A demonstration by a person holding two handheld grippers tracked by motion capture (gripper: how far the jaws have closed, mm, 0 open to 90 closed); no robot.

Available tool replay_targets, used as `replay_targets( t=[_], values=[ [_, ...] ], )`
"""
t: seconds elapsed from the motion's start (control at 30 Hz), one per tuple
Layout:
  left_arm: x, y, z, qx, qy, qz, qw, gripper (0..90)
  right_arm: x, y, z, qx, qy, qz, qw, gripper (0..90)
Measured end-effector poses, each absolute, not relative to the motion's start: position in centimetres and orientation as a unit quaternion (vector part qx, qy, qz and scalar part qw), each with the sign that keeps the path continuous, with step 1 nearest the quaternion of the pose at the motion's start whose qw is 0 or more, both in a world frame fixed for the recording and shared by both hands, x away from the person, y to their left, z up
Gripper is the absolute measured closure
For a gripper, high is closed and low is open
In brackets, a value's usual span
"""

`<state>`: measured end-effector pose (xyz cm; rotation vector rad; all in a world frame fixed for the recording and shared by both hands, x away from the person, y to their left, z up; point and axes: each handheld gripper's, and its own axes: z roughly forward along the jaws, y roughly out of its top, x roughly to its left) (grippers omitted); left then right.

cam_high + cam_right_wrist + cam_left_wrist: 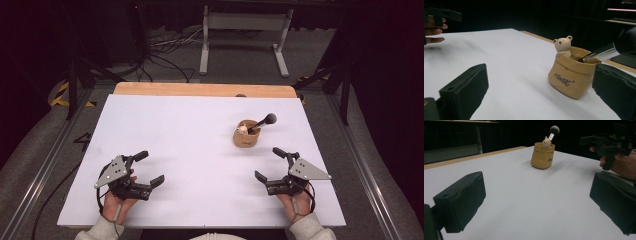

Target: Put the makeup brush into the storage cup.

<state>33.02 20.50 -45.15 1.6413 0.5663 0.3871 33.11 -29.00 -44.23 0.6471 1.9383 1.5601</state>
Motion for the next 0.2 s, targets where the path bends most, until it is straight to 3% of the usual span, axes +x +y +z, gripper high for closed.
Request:
replay_targets(
  t=[0.2],
  values=[
    [32.99, 20.4, -45.09, 0.718, 0.243, 0.167, 0.631, 0.6, 32.99, -29.04, -44.12, 0.24, 0.721, 0.587, 0.28, 0.8]
  ],
)
